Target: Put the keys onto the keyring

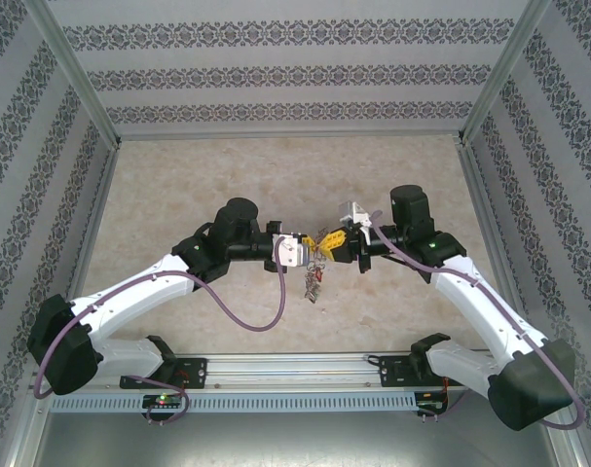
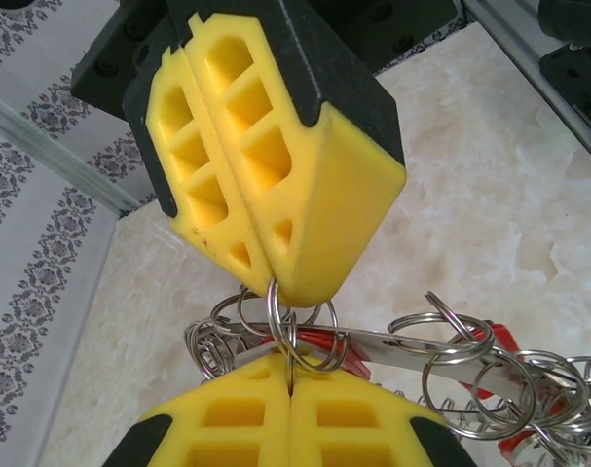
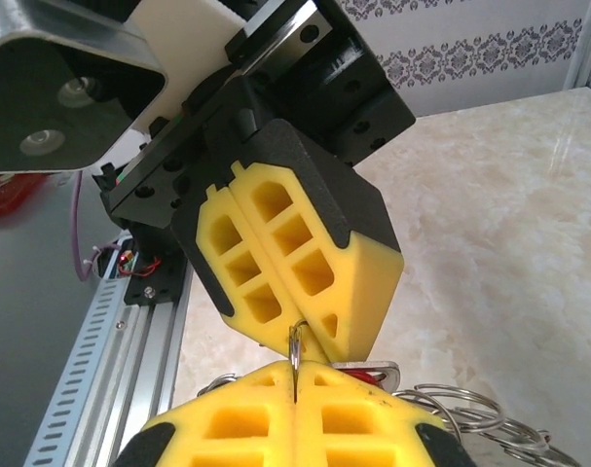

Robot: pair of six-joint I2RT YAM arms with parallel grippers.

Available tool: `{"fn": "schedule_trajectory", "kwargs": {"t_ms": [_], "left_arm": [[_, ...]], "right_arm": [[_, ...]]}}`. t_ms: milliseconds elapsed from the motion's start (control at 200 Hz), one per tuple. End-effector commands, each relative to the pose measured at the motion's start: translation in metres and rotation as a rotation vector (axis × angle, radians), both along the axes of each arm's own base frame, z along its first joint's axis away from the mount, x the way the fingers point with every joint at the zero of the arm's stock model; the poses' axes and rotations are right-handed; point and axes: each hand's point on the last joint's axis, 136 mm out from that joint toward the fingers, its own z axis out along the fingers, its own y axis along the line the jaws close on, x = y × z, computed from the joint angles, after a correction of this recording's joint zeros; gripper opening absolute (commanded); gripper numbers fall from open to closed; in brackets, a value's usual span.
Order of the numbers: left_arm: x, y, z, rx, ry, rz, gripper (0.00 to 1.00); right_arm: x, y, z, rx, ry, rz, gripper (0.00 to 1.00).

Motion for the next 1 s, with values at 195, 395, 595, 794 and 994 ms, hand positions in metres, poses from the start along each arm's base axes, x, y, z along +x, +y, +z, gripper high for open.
{"fn": "schedule_trajectory", "kwargs": {"t_ms": [195,395,595,794,994], "left_arm": [[0.003,-0.005,0.021,-0.075,-0.08,0.02,0.0],[0.01,-0.004,0.028,-0.137,-0.073,0.067,0.0],[0.007,-0.005,0.038,-0.2,-0.022,0.073,0.0],[0.009,-0.008,0.048,-0.282,0.05,0.095,0.03],[0.016,-0.011,0.045,-0.271,0.086,0.119,0.05]], "right_arm": [[0.026,0.0,0.051,0.168,0.046,-0.098,0.0],[0.047,-0.01,0.086,0.299,0.029,-0.237,0.0],[0.066,-0.023,0.103,0.427,0.018,-0.399,0.0],[0.061,-0.013,0.099,0.441,0.015,-0.401,0.0],[0.059,-0.008,0.096,0.453,0.047,-0.398,0.0]]}}
